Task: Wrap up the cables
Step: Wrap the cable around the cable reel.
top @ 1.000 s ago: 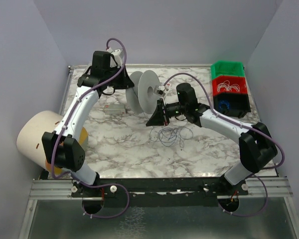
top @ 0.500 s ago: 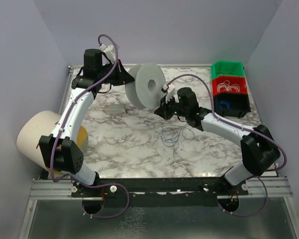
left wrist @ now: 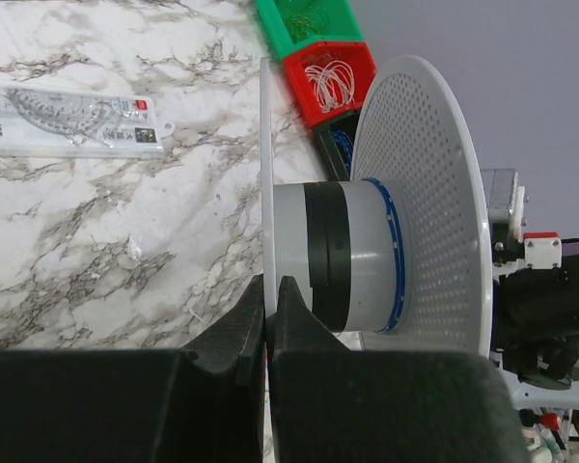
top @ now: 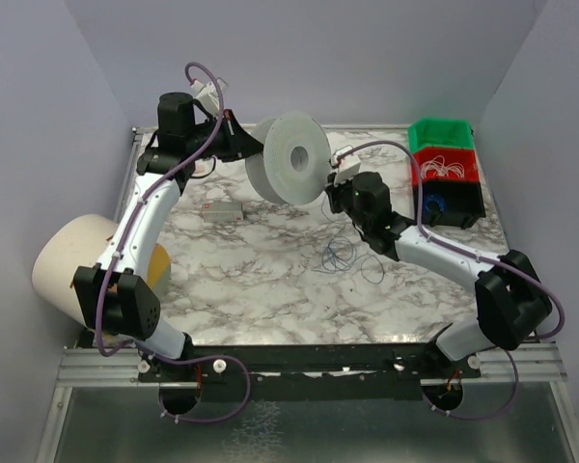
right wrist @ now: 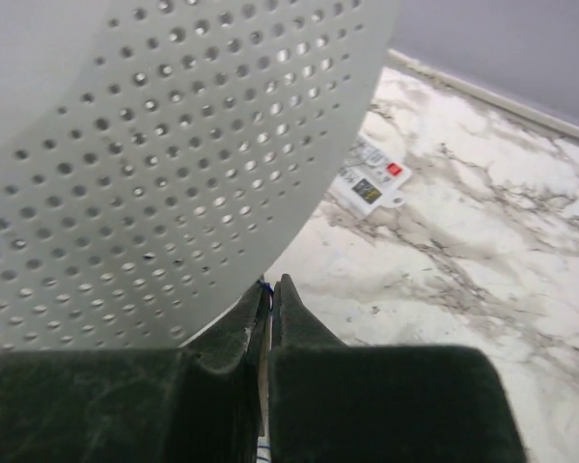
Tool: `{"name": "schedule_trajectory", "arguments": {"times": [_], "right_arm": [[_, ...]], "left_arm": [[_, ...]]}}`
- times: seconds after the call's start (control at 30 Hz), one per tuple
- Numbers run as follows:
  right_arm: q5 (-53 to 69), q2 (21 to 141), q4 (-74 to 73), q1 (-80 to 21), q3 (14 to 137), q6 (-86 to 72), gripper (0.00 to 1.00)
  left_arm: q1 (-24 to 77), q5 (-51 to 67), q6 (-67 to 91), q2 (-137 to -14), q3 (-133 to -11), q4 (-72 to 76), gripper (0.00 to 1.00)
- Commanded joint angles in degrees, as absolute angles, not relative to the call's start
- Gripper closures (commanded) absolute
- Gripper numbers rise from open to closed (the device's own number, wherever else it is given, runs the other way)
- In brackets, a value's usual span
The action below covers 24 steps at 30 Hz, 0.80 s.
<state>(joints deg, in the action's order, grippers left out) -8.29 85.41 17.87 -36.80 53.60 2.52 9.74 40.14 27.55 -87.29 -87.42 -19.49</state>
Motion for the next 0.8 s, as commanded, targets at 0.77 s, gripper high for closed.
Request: {"name": "schedule_trajectory", "arguments": {"times": [0.77], "right_arm": [[5.11, 79.72, 17.48, -29.58, 54.4, 14.35, 0.99]], "left_arm": [[9.4, 40.1, 22.7, -84.15, -90.0, -23.02, 1.0]]}}
